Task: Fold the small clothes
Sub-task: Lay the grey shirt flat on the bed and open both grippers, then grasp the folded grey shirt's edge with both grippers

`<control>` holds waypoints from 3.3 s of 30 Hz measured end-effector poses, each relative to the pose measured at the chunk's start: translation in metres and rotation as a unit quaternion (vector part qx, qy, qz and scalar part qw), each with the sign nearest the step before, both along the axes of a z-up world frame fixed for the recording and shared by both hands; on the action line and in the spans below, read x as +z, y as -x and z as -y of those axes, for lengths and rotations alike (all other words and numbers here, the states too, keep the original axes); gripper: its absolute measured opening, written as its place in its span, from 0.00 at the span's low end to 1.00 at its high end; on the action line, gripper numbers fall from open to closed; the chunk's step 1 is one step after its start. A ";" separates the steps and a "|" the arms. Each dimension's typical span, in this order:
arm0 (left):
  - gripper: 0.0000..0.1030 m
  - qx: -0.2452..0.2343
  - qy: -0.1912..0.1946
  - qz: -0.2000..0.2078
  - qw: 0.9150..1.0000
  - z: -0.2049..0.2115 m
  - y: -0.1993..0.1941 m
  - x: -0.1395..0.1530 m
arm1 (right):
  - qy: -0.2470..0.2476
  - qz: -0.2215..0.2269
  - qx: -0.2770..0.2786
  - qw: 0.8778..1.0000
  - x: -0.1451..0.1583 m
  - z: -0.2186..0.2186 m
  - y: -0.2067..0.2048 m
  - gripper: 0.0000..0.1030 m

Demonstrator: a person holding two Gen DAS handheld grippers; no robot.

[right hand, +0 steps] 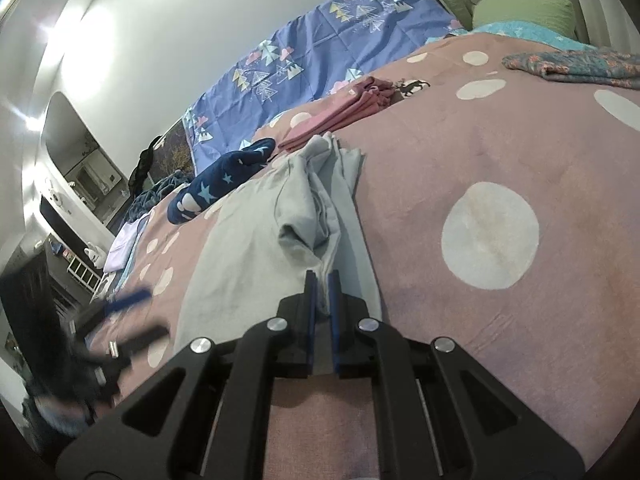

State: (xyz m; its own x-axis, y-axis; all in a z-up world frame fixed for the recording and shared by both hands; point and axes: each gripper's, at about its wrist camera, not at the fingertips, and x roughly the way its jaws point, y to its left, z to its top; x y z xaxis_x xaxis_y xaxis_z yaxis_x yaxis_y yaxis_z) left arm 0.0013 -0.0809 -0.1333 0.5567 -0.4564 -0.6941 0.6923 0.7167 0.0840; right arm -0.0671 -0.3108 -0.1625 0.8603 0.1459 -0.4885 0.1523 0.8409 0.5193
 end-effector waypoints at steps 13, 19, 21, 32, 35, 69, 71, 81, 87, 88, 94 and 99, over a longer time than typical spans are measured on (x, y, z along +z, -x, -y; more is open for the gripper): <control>0.78 0.048 0.017 -0.046 0.998 -0.047 0.013 -0.042 | -0.024 -0.043 -0.033 0.998 -0.013 0.009 0.016 0.04; 0.78 0.058 0.036 -0.051 0.996 -0.058 0.013 -0.044 | 0.000 -0.041 -0.020 0.999 -0.002 -0.002 0.013 0.29; 0.78 0.063 0.044 -0.055 0.995 -0.064 0.012 -0.044 | 0.003 -0.040 -0.018 0.999 0.000 -0.003 0.013 0.30; 0.78 0.056 0.059 -0.067 0.994 -0.069 0.007 -0.043 | 0.008 -0.052 0.011 0.999 -0.004 -0.005 0.003 0.37; 0.78 0.048 0.054 -0.063 0.995 -0.061 0.007 -0.042 | 0.030 -0.060 0.021 0.998 -0.004 -0.015 -0.005 0.28; 0.18 0.009 0.069 -0.091 0.993 -0.025 -0.004 -0.046 | 0.105 -0.118 0.024 0.987 -0.018 -0.030 -0.026 0.03; 0.19 0.012 0.071 -0.091 0.993 -0.026 -0.004 -0.043 | 0.115 -0.125 0.022 0.985 -0.012 -0.034 -0.027 0.05; 0.55 0.038 0.133 -0.052 0.989 -0.031 -0.027 0.001 | 0.123 -0.091 0.029 0.988 0.034 -0.008 -0.062 0.71; 0.77 0.075 0.122 -0.117 0.983 -0.016 -0.072 -0.025 | 0.097 -0.122 0.035 0.987 0.016 0.006 -0.090 0.81; 0.77 0.077 0.122 -0.127 0.981 -0.015 -0.076 -0.030 | 0.089 -0.128 0.039 0.987 0.010 0.008 -0.092 0.81; 0.83 0.061 0.123 -0.147 0.980 -0.006 -0.091 -0.038 | 0.076 -0.109 0.076 0.988 0.002 0.014 -0.092 0.84; 0.83 0.041 0.133 -0.167 0.976 0.002 -0.106 -0.037 | 0.051 -0.098 0.133 0.985 0.000 0.011 -0.101 0.65</control>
